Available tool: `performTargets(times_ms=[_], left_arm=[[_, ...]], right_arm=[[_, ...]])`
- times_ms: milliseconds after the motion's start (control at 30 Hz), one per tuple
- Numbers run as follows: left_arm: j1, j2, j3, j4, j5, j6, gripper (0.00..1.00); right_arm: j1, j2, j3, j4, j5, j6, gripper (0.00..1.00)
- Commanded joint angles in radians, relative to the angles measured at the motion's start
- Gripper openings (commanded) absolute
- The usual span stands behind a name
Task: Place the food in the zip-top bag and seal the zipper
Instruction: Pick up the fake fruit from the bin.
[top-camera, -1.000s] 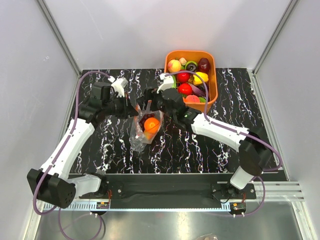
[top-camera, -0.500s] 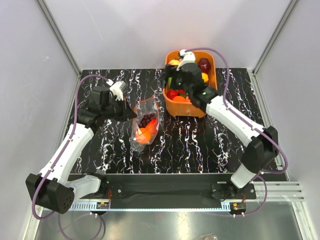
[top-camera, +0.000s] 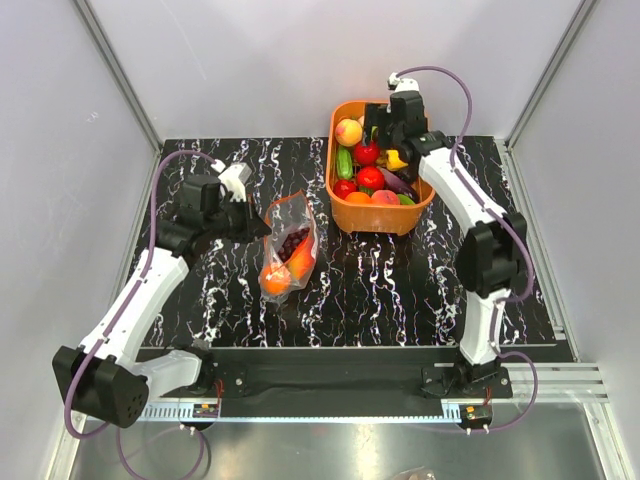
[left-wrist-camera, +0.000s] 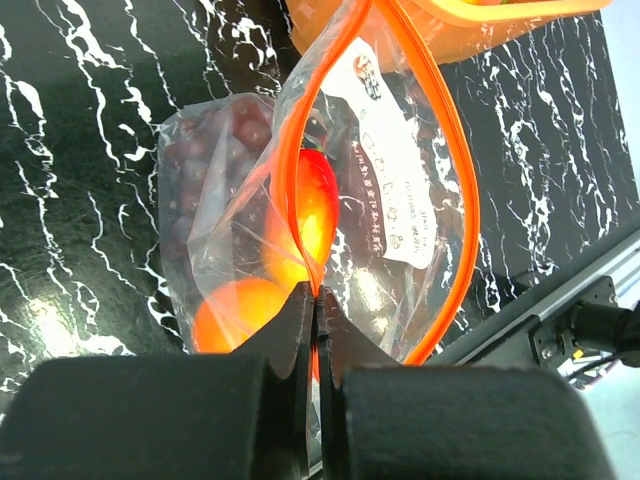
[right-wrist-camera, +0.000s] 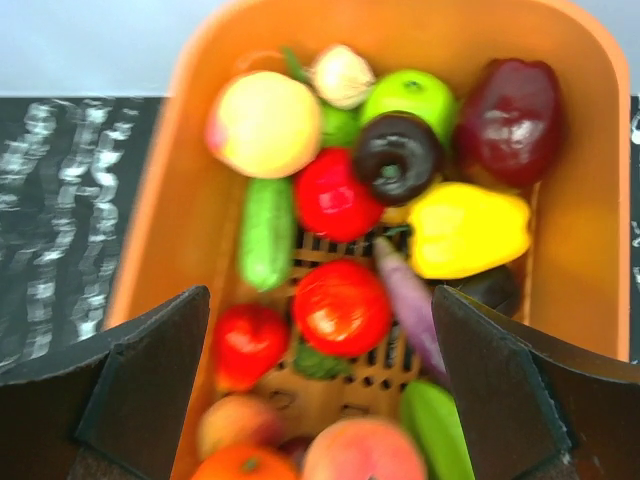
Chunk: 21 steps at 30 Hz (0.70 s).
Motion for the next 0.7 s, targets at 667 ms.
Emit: performTargets(times_ms=[667], left_arm=[[0.005,-0.049,-0.019,0.063,-0.06,0.017,0.01]], right_arm=[[-0.045,0.423,0.466,-0.094,0.17,-0.14,1.0]])
